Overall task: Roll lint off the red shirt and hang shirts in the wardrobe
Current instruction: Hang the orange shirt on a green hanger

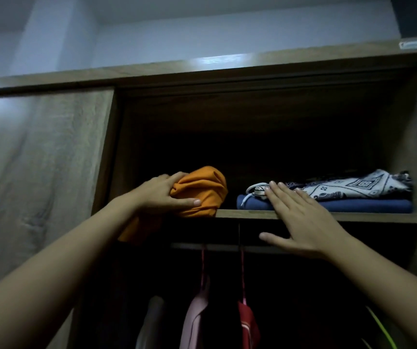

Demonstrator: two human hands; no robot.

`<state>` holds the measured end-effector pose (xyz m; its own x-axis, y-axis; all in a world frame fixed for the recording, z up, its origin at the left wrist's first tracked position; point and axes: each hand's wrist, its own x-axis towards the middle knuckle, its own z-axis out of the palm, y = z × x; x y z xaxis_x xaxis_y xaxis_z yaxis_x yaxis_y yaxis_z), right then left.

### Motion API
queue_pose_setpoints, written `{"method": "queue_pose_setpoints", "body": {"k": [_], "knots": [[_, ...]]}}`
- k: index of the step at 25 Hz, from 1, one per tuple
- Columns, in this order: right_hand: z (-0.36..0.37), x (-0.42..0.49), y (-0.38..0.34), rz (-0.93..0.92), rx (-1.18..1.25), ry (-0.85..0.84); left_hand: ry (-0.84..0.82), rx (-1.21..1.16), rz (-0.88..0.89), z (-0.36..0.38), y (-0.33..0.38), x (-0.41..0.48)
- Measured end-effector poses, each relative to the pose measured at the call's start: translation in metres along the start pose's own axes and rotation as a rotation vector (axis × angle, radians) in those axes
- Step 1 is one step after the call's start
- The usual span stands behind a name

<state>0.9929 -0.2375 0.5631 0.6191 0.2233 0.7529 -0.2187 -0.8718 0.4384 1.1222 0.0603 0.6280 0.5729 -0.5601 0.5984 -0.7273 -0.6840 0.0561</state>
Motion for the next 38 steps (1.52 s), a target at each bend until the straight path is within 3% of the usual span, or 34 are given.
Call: {"method": "queue_pose_setpoints", "body": {"k": [3, 5, 7, 9, 11, 17, 20, 22, 24, 27, 29, 31, 35, 38], "knots": [[-0.012, -0.006, -0.013, 0.153, 0.227, -0.113, 0.189, -0.120, 0.137, 0.003, -0.015, -0.020], [-0.027, -0.016, -0.028, 0.266, 0.555, -0.140, 0.411, -0.174, 0.210, -0.002, -0.015, -0.041], [-0.046, -0.033, -0.050, 0.344, 0.898, -0.082, 0.463, -0.273, 0.248, -0.007, -0.004, -0.071], [-0.072, -0.053, -0.078, 0.323, 1.085, 0.066, 0.389, -0.252, 0.311, -0.010, 0.018, -0.109], [-0.095, -0.072, -0.102, 0.233, 1.106, 0.145, 0.307, -0.229, 0.366, 0.000, 0.037, -0.144], [-0.083, -0.133, -0.159, 0.050, 1.030, -0.274, 0.022, -0.760, 0.236, 0.088, 0.076, -0.224], [-0.074, -0.158, -0.167, 0.226, 0.972, -0.246, -0.199, -1.045, 0.063, 0.128, 0.065, -0.225], [-0.084, -0.159, -0.162, 0.338, 0.969, -0.193, -0.314, -1.407, -0.108, 0.141, 0.052, -0.235], [-0.101, -0.153, -0.156, 0.435, 0.948, -0.135, -0.448, -1.600, -0.257, 0.156, 0.053, -0.254], [-0.120, -0.149, -0.154, 0.525, 0.946, -0.085, -0.631, -1.464, -0.193, 0.166, 0.067, -0.297], [-0.123, -0.150, -0.152, 0.559, 0.882, -0.060, -0.564, -1.303, -0.011, 0.166, 0.072, -0.300], [-0.123, -0.154, -0.141, 0.607, 0.790, -0.093, -0.456, -1.095, -0.015, 0.153, 0.068, -0.294], [-0.137, -0.176, -0.124, 0.553, 0.976, -0.532, -0.354, -0.999, -0.124, 0.123, 0.030, -0.297], [-0.137, -0.193, -0.133, 0.531, 1.107, -0.727, -0.425, -1.193, -0.114, 0.105, 0.017, -0.301]]}}
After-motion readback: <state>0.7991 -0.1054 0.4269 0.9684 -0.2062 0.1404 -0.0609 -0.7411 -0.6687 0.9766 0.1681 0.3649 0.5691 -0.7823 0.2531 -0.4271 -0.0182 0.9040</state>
